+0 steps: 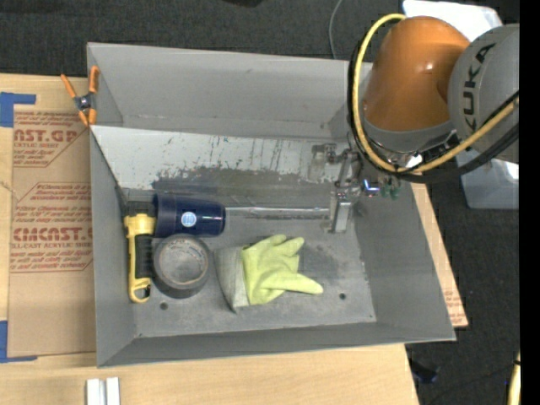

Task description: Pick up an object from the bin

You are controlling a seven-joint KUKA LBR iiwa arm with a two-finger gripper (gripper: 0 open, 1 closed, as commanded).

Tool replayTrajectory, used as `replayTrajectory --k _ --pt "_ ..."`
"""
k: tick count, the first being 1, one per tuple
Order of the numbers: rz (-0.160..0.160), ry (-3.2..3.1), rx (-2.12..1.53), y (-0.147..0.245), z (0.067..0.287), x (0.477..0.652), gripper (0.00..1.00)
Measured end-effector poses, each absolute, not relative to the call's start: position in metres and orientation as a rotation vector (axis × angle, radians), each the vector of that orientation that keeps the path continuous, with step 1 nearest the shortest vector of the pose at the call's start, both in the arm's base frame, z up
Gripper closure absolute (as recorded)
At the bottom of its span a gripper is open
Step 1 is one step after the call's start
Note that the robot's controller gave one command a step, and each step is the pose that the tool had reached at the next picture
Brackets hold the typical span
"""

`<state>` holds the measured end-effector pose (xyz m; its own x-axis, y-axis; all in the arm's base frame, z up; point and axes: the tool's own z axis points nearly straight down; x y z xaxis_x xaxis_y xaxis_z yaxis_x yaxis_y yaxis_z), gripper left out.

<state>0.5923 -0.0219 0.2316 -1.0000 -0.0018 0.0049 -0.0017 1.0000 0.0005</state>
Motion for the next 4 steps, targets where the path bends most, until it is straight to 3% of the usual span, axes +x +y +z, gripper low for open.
replayTrajectory --k 1,2,3,4 --pt "0.000 -3.145 0.003 -0.022 0.236 0.594 0.00" --pt "0.000 -3.142 -0.174 0.000 0.219 0.584 0.00" --pt "0.000 -3.147 -0.024 0.016 0.188 0.563 0.00" --pt "-0.004 -3.148 -0.052 0.017 0.149 0.563 0.00"
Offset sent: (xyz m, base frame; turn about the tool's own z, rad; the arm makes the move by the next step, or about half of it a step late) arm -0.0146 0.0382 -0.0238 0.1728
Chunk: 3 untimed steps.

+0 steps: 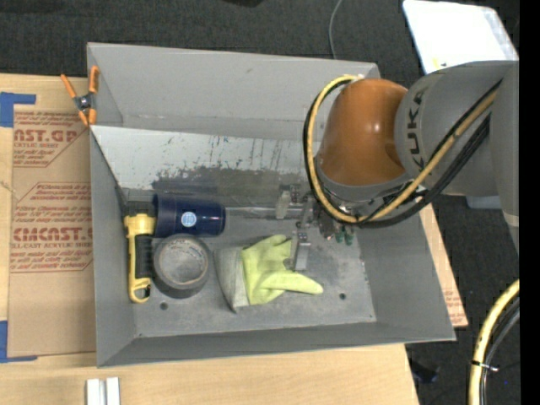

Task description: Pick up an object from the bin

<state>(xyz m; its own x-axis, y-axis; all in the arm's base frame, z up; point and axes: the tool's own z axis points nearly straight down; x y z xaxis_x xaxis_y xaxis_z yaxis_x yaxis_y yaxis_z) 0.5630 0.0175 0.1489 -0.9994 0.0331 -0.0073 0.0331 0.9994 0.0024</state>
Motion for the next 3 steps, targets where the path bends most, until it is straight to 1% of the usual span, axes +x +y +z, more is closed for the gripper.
replayTrajectory --k 1,2,3 --pt "0.002 3.132 0.105 0.027 0.115 0.560 0.00" --pt "0.001 3.111 -0.386 0.059 0.080 0.525 0.00" --pt "-0.008 2.690 -1.601 0.009 0.070 0.510 1.00"
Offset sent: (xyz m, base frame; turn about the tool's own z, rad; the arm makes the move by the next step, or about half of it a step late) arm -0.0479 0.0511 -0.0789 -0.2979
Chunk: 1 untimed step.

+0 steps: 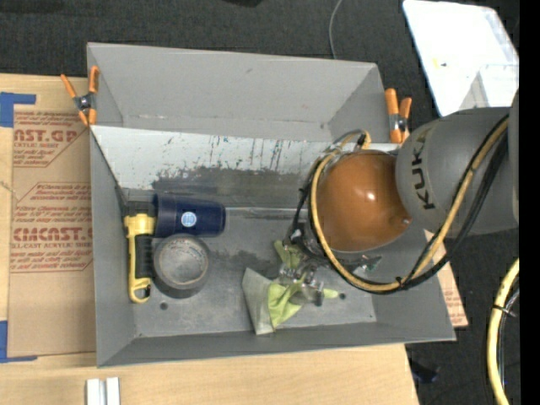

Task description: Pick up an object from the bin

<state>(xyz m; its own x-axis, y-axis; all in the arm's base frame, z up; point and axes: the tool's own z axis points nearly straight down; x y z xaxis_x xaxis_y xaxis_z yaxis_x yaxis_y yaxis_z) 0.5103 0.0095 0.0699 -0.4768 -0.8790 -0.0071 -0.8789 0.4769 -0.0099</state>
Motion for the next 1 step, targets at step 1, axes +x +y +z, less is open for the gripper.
replayTrajectory --k 1 --pt "-0.006 2.690 -1.600 0.0105 0.0700 0.5104 1.00"
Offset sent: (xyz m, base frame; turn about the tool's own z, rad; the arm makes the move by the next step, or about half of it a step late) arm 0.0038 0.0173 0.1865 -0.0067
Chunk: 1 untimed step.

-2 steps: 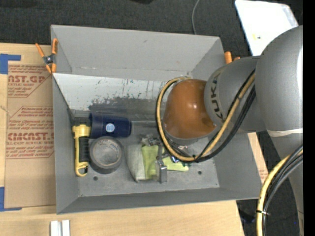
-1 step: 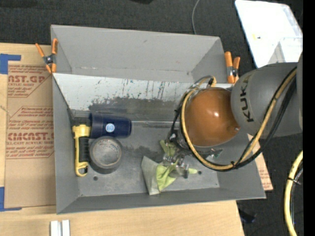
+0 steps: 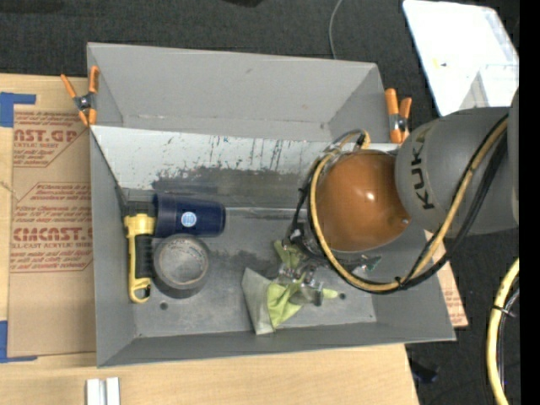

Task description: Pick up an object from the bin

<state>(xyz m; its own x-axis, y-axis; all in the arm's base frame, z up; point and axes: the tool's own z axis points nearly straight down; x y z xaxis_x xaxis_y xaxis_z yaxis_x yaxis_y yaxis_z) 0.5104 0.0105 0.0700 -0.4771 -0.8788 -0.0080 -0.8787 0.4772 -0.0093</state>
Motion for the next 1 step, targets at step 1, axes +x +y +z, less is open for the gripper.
replayTrajectory --k 1 --pt "-0.001 2.692 -1.607 0.0167 0.1312 0.5099 1.00"
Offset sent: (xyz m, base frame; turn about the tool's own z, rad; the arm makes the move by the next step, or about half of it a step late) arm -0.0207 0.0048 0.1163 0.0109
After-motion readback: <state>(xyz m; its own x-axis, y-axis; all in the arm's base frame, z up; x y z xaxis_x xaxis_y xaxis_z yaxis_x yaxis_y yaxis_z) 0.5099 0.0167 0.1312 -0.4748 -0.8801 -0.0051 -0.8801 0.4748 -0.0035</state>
